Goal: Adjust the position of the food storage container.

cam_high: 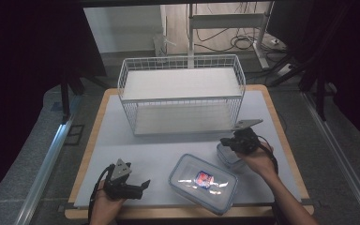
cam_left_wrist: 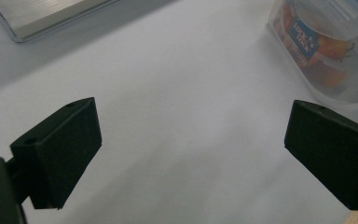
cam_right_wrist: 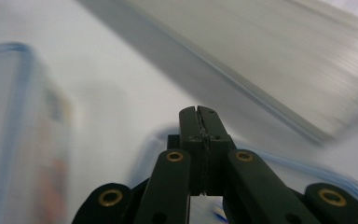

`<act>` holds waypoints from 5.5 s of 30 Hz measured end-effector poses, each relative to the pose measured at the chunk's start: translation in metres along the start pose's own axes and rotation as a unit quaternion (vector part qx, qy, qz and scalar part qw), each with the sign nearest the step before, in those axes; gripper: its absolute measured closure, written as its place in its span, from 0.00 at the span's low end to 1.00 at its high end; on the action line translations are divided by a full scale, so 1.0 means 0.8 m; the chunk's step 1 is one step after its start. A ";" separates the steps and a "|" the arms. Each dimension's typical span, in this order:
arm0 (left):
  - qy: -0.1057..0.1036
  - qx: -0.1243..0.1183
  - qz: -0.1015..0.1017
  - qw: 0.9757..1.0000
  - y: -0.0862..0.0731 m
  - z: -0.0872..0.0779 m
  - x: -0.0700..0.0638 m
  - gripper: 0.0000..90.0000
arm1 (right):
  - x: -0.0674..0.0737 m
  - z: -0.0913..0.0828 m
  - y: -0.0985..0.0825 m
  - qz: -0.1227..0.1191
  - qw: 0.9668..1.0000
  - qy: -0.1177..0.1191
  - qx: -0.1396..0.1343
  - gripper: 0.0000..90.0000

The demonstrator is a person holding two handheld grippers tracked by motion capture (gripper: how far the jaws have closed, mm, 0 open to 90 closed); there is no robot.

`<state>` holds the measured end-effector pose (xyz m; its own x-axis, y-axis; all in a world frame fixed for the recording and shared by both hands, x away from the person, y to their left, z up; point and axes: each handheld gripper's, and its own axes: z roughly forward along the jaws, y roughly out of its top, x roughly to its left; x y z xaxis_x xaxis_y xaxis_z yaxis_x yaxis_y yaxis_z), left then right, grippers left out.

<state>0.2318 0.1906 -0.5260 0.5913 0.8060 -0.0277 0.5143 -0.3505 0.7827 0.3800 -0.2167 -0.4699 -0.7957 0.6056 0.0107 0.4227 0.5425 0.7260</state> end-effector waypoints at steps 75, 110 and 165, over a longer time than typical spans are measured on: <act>-0.008 -0.001 -0.006 1.000 0.004 0.001 -0.004 0.05 | 0.112 -0.096 -0.133 0.007 0.997 0.051 0.051 0.99; -0.046 0.021 0.008 0.999 0.010 0.000 -0.014 0.12 | 0.110 -0.060 -0.103 0.016 0.998 0.061 0.025 1.00; -0.091 0.052 -0.077 0.992 0.017 0.004 -0.025 1.00 | 0.122 -0.034 -0.093 0.027 0.994 0.105 0.035 0.99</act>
<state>0.2289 0.1684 -0.5167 0.5992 0.7569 -0.2610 0.6621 -0.2853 0.6930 0.2593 -0.2141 -0.5044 -0.8407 0.5048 0.1962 0.4907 0.5567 0.6703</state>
